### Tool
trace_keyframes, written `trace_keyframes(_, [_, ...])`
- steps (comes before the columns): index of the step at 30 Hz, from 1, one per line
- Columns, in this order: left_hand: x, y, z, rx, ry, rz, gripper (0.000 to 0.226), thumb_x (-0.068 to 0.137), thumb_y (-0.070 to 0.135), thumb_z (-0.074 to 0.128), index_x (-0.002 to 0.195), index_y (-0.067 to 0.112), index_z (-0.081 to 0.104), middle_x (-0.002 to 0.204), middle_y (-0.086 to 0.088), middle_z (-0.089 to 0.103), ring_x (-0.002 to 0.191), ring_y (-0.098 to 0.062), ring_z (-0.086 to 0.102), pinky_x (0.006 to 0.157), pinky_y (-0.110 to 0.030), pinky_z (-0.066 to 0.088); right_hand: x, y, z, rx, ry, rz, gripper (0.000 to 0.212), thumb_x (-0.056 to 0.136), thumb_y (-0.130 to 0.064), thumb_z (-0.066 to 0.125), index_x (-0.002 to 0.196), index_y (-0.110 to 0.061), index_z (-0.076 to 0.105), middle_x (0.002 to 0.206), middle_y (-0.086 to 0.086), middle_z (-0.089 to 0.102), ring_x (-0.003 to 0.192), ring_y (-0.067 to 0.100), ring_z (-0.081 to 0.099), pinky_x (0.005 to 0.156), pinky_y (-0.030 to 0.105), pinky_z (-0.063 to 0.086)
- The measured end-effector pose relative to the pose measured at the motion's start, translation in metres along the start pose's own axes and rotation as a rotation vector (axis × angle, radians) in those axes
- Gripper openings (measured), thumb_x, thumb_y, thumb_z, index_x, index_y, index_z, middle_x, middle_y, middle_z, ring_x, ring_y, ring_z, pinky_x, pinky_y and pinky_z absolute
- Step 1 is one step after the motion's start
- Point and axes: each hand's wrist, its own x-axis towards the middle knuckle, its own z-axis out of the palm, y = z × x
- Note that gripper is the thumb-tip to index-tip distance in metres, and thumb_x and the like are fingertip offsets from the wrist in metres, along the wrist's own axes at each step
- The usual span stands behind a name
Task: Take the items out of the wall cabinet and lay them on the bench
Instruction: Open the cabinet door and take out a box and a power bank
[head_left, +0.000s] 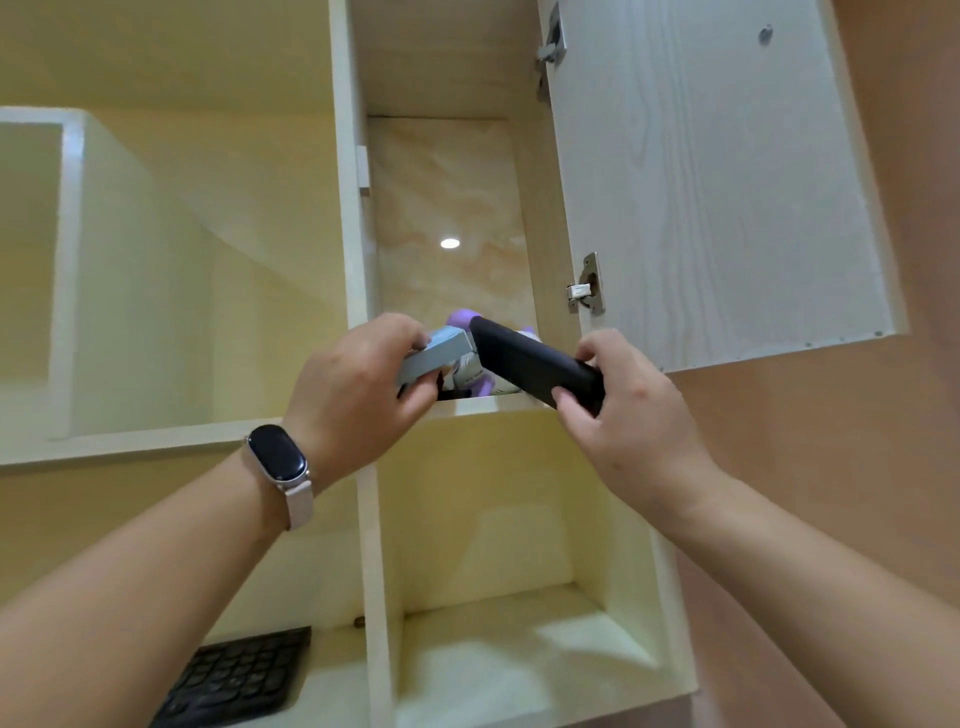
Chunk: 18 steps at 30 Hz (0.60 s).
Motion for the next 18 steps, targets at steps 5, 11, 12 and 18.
trace_keyframes(5, [-0.018, 0.01, -0.003, -0.032, 0.063, -0.104, 0.037, 0.075, 0.021, 0.064, 0.107, 0.021, 0.047, 0.092, 0.0, 0.064, 0.071, -0.025, 0.061, 0.051, -0.031, 0.046, -0.017, 0.009, 0.006, -0.023, -0.05, 0.103, 0.027, 0.087, -0.016, 0.063, 0.113, -0.018, 0.057, 0.098, -0.005, 0.055, 0.08, 0.016, 0.05, 0.066, 0.033, 0.04])
trace_keyframes(11, [-0.034, 0.015, -0.007, 0.105, 0.032, -0.12, 0.035, 0.074, 0.011, 0.057, 0.108, 0.009, 0.063, 0.094, -0.008, 0.061, 0.074, -0.032, 0.057, 0.051, -0.032, 0.045, -0.029, 0.008, 0.014, 0.067, -0.101, 0.26, 0.018, 0.088, -0.019, 0.059, 0.103, -0.024, 0.051, 0.089, -0.007, 0.055, 0.075, 0.013, 0.052, 0.059, 0.027, 0.041])
trace_keyframes(12, [-0.035, 0.017, -0.008, 0.102, 0.026, -0.144, 0.032, 0.074, 0.011, 0.057, 0.105, 0.01, 0.064, 0.092, -0.007, 0.061, 0.074, -0.031, 0.057, 0.05, -0.032, 0.044, -0.031, 0.006, 0.014, 0.085, -0.108, 0.288, 0.018, 0.088, -0.02, 0.059, 0.102, -0.025, 0.049, 0.087, -0.008, 0.055, 0.074, 0.008, 0.052, 0.059, 0.025, 0.041])
trace_keyframes(18, [-0.045, 0.027, -0.022, 0.009, 0.122, -0.305, 0.016, 0.078, 0.016, 0.071, 0.092, 0.017, 0.063, 0.083, 0.001, 0.06, 0.067, -0.016, 0.05, 0.052, -0.028, 0.033, -0.05, -0.018, 0.011, 0.177, -0.067, 0.443, 0.015, 0.088, -0.022, 0.06, 0.098, -0.023, 0.049, 0.084, -0.008, 0.059, 0.075, 0.009, 0.057, 0.06, 0.03, 0.046])
